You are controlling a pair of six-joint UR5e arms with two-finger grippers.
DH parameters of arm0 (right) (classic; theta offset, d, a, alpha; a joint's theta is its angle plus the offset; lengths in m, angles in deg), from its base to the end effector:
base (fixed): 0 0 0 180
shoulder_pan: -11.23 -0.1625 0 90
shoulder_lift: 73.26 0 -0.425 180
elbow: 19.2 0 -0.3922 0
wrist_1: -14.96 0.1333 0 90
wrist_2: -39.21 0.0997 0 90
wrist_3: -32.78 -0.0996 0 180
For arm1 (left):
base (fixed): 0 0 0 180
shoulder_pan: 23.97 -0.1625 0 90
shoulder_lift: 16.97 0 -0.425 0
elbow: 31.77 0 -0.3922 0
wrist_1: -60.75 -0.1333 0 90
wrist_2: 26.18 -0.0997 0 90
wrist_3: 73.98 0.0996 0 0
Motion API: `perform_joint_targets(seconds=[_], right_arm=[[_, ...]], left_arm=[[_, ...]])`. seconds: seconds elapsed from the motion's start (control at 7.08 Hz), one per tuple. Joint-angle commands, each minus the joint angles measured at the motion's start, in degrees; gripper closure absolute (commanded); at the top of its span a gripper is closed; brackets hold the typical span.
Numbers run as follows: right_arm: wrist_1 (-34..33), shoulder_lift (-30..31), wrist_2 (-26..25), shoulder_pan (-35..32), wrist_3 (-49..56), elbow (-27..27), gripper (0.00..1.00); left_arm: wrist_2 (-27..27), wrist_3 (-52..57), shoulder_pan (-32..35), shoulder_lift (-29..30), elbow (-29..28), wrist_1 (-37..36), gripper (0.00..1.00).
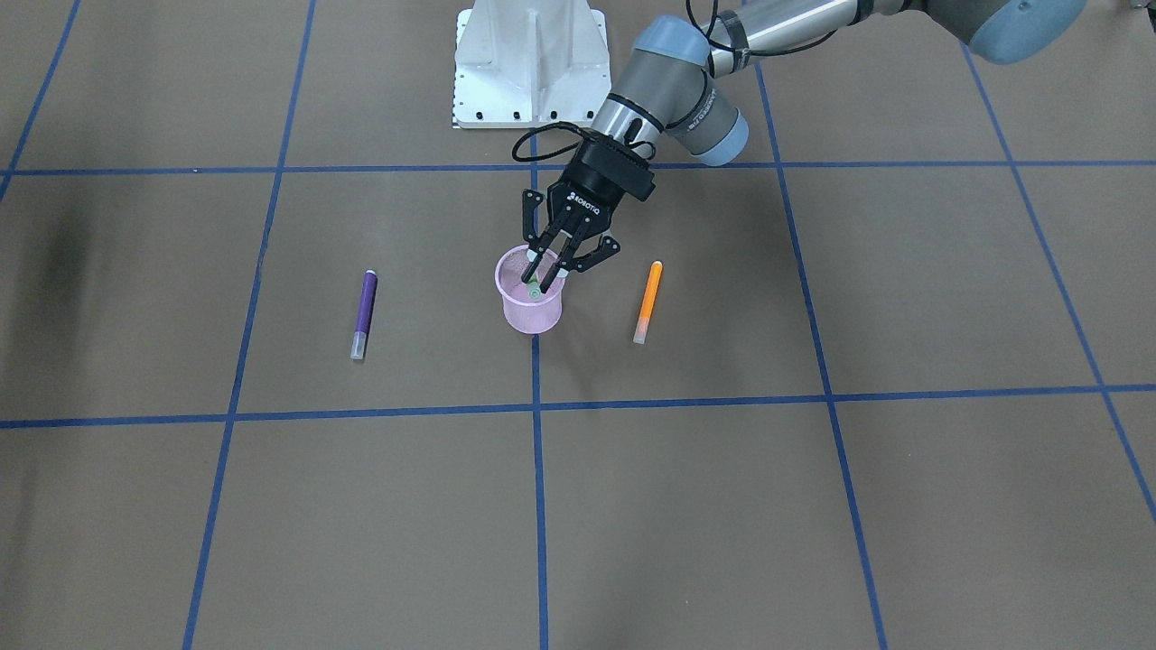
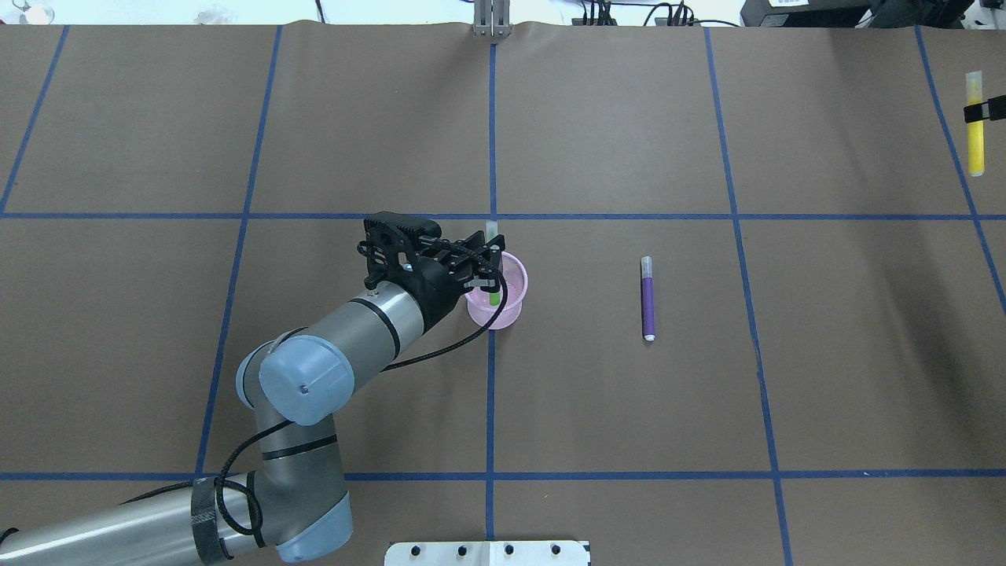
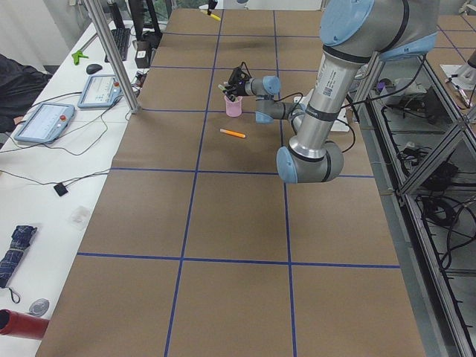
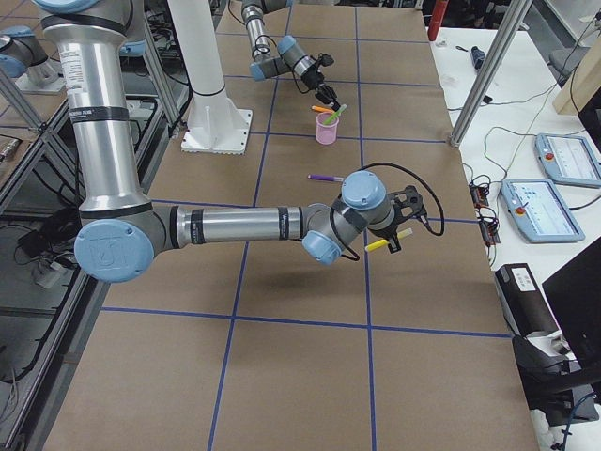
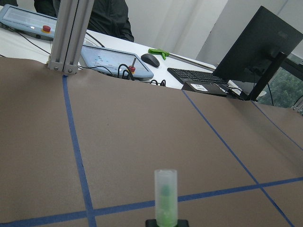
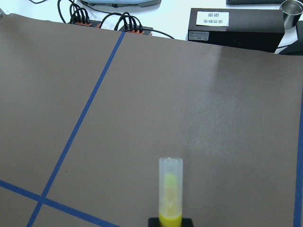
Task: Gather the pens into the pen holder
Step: 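Move the green marker over the pink cup and lower it in, then release green marker, move left gripper to orange marker while right lifts yellow marker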
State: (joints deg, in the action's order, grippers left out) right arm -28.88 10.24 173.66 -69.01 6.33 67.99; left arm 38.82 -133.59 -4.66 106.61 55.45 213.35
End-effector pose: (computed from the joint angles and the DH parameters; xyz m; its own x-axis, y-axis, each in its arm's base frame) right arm -0.0320 -0.5608 0.5292 0.5973 -0.2976 0.7447 -0.1751 0.8578 0.4832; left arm 0.5612 -0.3825 0.2109 0.3047 0.3790 -0.8738 0.6303 0.6075 0.4834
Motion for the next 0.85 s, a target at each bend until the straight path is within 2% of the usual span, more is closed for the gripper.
perform_joint_targets(seconds=[0.0, 0.14, 0.28, 0.42, 0.71], right_arm=[[-0.02, -0.88, -1.03, 0.0, -1.22, 2.97, 1.0], [0.06, -2.11, -1.04, 0.0, -2.45, 4.29, 1.0], [0.06, -3.95, -1.04, 0.08, -2.81, 6.48, 1.0], [0.06, -4.66, -1.12, 0.78, -5.6, 8.67, 1.0], [0.15, -6.25, -4.01, 3.93, -13.06, 12.54, 1.0]], left_arm=[[0.82, -0.23, 0.12, -0.27, 3.54, 0.51, 0.01], [1.35, -0.41, 0.29, -0.36, 6.09, -0.37, 0.01], [4.14, -0.85, 1.08, -0.62, 6.21, -1.59, 0.01], [8.17, -0.94, 3.0, -0.63, 6.38, -6.13, 0.01], [27.27, -0.85, 10.89, -1.06, 10.49, -25.4, 0.01]])
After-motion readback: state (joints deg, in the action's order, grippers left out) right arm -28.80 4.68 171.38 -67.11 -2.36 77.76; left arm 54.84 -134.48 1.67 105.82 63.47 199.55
